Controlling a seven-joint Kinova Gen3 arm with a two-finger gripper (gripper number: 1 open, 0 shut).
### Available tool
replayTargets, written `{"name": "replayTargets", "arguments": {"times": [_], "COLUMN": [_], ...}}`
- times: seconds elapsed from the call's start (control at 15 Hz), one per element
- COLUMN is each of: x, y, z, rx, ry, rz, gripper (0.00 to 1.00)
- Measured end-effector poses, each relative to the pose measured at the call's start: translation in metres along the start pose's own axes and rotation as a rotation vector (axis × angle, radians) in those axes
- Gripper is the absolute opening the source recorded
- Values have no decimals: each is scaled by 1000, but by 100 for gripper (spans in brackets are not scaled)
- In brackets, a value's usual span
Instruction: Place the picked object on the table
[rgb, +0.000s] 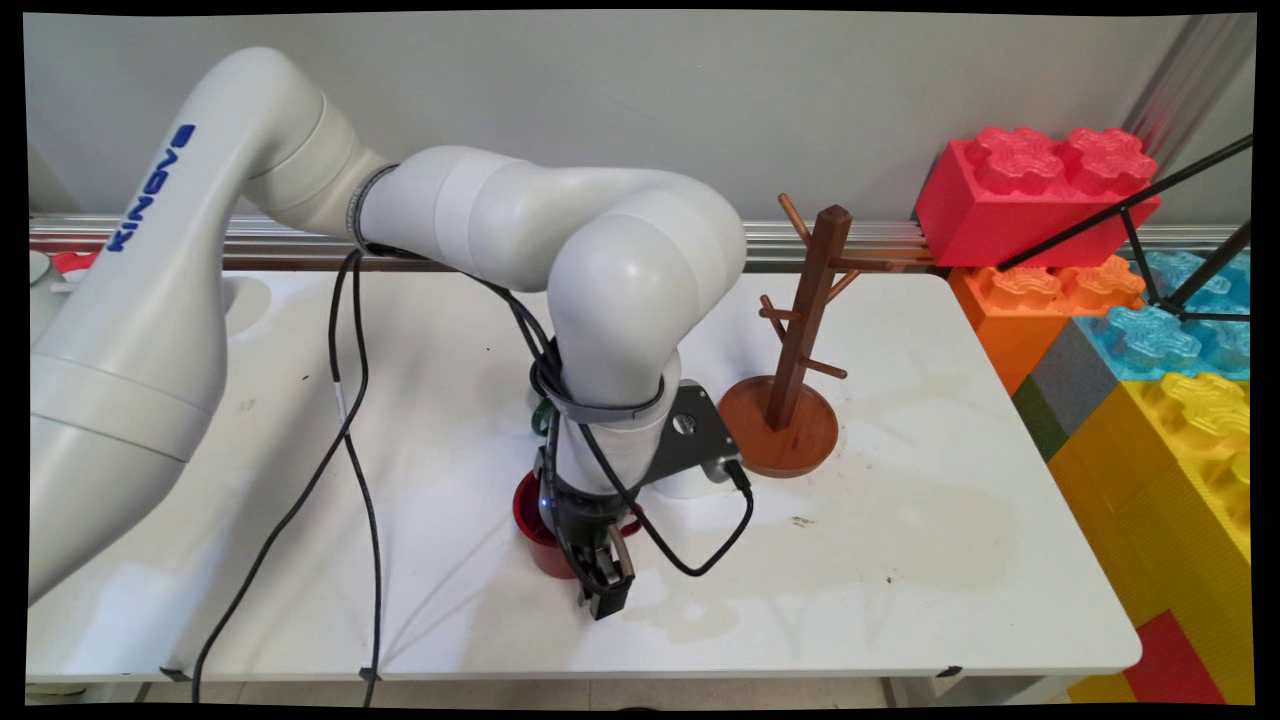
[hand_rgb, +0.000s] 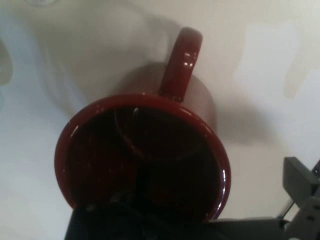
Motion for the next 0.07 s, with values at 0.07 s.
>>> {"name": "replayTargets", "arguments": {"times": [0.07], "x": [0], "y": [0], "z": [0], "rx": [-2], "ry": [4], "rz": [1], "gripper": [100]}}
